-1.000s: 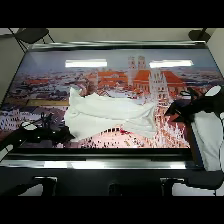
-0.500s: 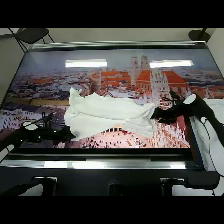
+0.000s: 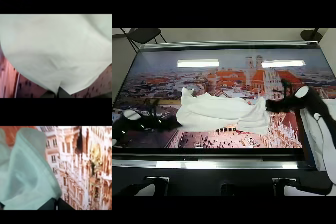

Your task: Fold the shirts.

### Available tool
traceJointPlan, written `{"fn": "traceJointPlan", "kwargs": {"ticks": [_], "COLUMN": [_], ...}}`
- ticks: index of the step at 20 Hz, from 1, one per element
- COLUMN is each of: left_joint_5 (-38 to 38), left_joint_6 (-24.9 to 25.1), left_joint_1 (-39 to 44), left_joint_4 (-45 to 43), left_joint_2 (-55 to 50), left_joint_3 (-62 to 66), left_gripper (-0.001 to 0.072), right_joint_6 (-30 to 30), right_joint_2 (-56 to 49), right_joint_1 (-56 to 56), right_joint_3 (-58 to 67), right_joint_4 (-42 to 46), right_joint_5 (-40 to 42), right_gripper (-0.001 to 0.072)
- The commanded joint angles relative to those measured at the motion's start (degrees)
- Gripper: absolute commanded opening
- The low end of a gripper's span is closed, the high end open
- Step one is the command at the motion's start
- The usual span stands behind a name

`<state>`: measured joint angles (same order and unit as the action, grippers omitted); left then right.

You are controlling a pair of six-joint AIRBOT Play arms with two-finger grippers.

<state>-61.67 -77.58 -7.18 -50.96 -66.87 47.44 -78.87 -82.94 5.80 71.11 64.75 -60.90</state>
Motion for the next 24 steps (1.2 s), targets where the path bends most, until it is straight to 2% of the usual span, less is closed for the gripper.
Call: {"fn": "traceJointPlan", "kwargs": {"ticks": [1,3,5,8,11,15,17,20,22,24], "left_joint_5": [-1.42,-1.18,0.17,0.63,0.57,-0.07,-2.58,-8.94,-13.35,-14.67], "left_joint_6": [-1.31,-1.66,-4.31,-9.84,-10.10,-10.10,-10.10,-12.46,-12.37,-9.84], "left_joint_1": [-2.14,-4.26,-6.36,-7.15,-7.13,-7.13,-7.15,-7.15,-7.13,-6.12], "left_joint_4": [-7.89,-9.77,-12.87,-15.10,-14.67,-14.67,-14.69,-14.67,-14.67,-14.67], "left_joint_2": [8.39,12.61,15.39,18.40,21.99,22.75,22.34,20.20,16.65,12.04], "left_joint_3": [22.91,41.75,58.36,70.51,70.29,70.31,69.88,65.96,61.05,53.37], "left_gripper": [0.0033,0.0034,0.0034,0.0034,0.0034,0.0034,0.0034,0.0034,0.0035,0.0034], "right_joint_6": [1.14,1.09,0.24,-7.63,-10.12,-10.54,-11.34,-17.62,-17.75,-15.54], "right_joint_2": [11.56,21.18,30.67,41.75,47.21,49.44,49.20,46.05,40.37,31.34], "right_joint_1": [-0.15,-0.17,-0.15,-0.15,-0.17,-0.17,-0.17,-0.17,-0.17,-0.17], "right_joint_3": [12.72,21.64,27.21,28.02,28.02,28.04,28.04,28.04,28.02,28.00], "right_joint_4": [3.15,6.58,9.94,13.92,14.69,16.72,18.62,22.25,22.08,22.08], "right_joint_5": [2.64,9.42,16.94,20.94,17.90,17.03,14.80,10.93,4.46,-6.64], "right_gripper": [0.0046,0.0047,0.0047,0.0046,0.0046,0.0046,0.0046,0.0046,0.0046,0.0045]}}
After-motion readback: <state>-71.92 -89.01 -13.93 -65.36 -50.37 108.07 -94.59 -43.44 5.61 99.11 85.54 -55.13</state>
